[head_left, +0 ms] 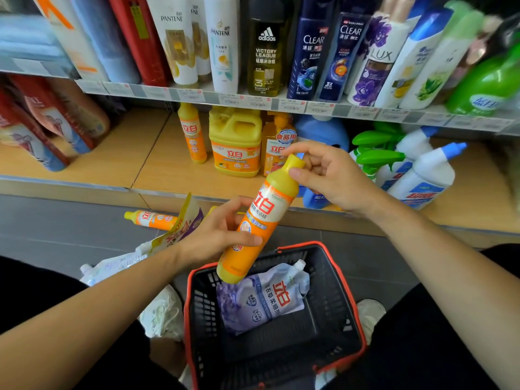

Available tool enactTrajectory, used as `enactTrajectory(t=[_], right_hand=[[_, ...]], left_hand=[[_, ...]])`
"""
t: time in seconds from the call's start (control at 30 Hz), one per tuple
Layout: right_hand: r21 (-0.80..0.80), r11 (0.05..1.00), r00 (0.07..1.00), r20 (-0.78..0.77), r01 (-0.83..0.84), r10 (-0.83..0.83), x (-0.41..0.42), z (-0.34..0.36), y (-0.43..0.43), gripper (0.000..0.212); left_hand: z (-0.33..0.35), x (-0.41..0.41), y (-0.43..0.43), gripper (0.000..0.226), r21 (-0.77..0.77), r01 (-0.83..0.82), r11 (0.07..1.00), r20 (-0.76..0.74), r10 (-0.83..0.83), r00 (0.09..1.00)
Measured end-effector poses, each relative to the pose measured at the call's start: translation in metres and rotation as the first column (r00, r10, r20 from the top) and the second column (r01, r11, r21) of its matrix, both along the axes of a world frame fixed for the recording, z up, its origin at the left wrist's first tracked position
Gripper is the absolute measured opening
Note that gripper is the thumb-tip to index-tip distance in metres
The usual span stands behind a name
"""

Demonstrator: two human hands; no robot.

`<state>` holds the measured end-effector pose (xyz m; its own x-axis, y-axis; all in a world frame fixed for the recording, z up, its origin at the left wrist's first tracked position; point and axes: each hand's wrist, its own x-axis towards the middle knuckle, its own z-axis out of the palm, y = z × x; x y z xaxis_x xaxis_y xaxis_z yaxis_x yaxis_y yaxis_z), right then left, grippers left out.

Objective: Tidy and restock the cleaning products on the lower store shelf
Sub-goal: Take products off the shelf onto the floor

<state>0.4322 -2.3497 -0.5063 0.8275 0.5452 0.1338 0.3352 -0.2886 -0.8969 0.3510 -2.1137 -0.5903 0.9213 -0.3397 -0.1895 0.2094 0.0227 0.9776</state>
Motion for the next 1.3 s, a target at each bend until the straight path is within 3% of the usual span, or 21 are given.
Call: enactTrajectory(t=[0.17, 0.37, 0.47, 0.57, 0.67, 0.8, 1.17, 1.3], right_hand=[[-0.041, 0.999, 0.999, -0.024, -0.031, 0.03, -0.001, 0.013, -0.003, 0.019], [0.014, 0.999, 0.992, 0.116, 0.038, -0.04, -0.023, 0.017, 0.014, 0.017], [0.085, 0.991, 0.985, 0.129, 0.101, -0.111, -0.026, 0.016, 0.016, 0.022], [0.148, 0.98, 0.978, 0.137, 0.134, -0.154, -0.025, 0.018, 0.017, 0.031], [0.133, 0.989, 0.985, 0.154, 0.059, -0.079, -0.021, 0.022, 0.014, 0.033], [0.1, 0.995, 0.991, 0.132, -0.028, 0.015, -0.012, 0.027, 0.003, 0.018], [0.134, 0.991, 0.995, 0.094, 0.008, -0.02, -0.007, 0.026, 0.001, 0.019], [0.122, 0.992, 0.996, 0.087, -0.022, 0.011, -0.008, 0.024, 0.003, 0.023]], left_hand=[[0.004, -0.002, 0.0, 0.075, -0.063, 0.062, 0.996, -0.039, -0.064, 0.997], [0.013, -0.004, -0.012, 0.08, 0.211, 0.009, 0.977, 0.177, -0.047, 0.983], [0.013, -0.011, -0.026, 0.084, 0.227, -0.094, 0.969, 0.273, 0.03, 0.962], [0.011, -0.013, -0.033, 0.074, 0.232, -0.166, 0.958, 0.349, 0.077, 0.934], [0.01, -0.013, -0.03, 0.063, 0.148, -0.097, 0.984, 0.262, 0.055, 0.963], [0.011, -0.012, -0.027, 0.058, 0.037, -0.069, 0.997, 0.148, 0.063, 0.987], [0.014, -0.013, -0.026, 0.069, 0.001, -0.033, 0.999, 0.07, 0.033, 0.997], [0.015, -0.014, -0.028, 0.061, 0.01, -0.049, 0.999, 0.051, 0.048, 0.998]])
